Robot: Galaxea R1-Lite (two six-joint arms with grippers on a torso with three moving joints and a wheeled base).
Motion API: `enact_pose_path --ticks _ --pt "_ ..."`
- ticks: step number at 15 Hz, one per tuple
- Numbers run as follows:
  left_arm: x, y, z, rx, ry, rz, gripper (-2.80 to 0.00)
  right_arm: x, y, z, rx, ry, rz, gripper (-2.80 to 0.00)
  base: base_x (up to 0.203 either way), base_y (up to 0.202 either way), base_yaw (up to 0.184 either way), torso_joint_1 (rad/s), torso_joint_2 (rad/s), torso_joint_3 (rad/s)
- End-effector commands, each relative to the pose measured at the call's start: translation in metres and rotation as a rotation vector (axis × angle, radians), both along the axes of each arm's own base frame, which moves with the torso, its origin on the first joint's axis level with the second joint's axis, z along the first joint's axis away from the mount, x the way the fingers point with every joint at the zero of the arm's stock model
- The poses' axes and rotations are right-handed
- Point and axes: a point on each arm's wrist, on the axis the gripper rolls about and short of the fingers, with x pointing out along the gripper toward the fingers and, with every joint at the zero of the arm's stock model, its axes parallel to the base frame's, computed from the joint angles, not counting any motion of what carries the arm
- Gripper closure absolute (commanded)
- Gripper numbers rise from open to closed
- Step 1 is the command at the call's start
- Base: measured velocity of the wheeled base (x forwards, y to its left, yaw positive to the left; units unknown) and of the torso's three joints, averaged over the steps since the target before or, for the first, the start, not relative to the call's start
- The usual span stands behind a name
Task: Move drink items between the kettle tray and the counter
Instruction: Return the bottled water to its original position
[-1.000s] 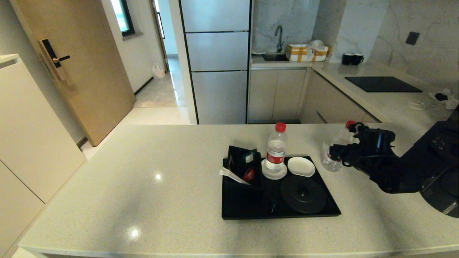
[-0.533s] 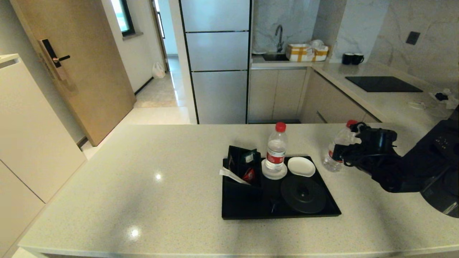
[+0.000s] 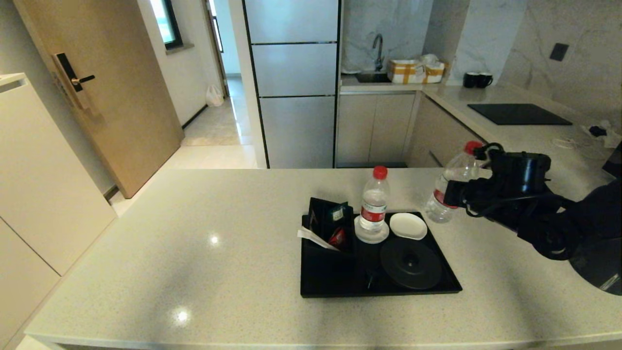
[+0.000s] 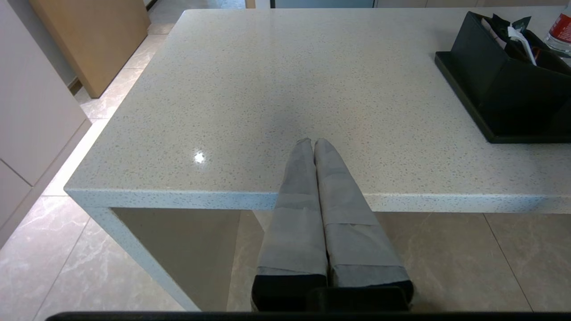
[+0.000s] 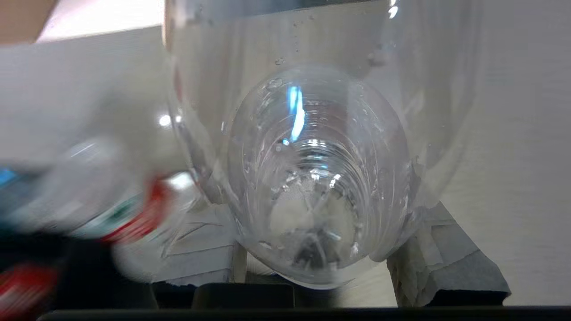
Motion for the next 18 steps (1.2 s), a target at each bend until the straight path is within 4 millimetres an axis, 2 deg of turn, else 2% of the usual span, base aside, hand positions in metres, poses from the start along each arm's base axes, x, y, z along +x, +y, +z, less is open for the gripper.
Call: enact_pose_path --ticks 1,4,7,18 --pt "0.000 0.000 0.000 0.000 0.001 0.001 0.00 -0.010 0.019 0.004 -0.002 -0.009 0.053 0.00 0.000 0.000 0.000 0.000 0.00 0.000" --pt "0.000 0.000 0.000 0.000 0.001 0.001 0.00 -0.008 0.035 -0.022 -0.034 0.053 0.082 0.00 0.000 0.000 0.000 0.000 0.00 0.000" --pt "0.000 0.000 0.000 0.000 -0.001 0.001 0.00 0.004 0.040 -0.051 -0.067 0.041 0.062 0.00 0.000 0.000 0.000 0.000 0.00 0.000" --pt "0.000 0.000 0.000 0.000 0.001 0.001 0.00 0.027 0.045 -0.065 -0.074 0.020 0.033 0.00 0.000 0.000 0.000 0.000 0.00 0.000"
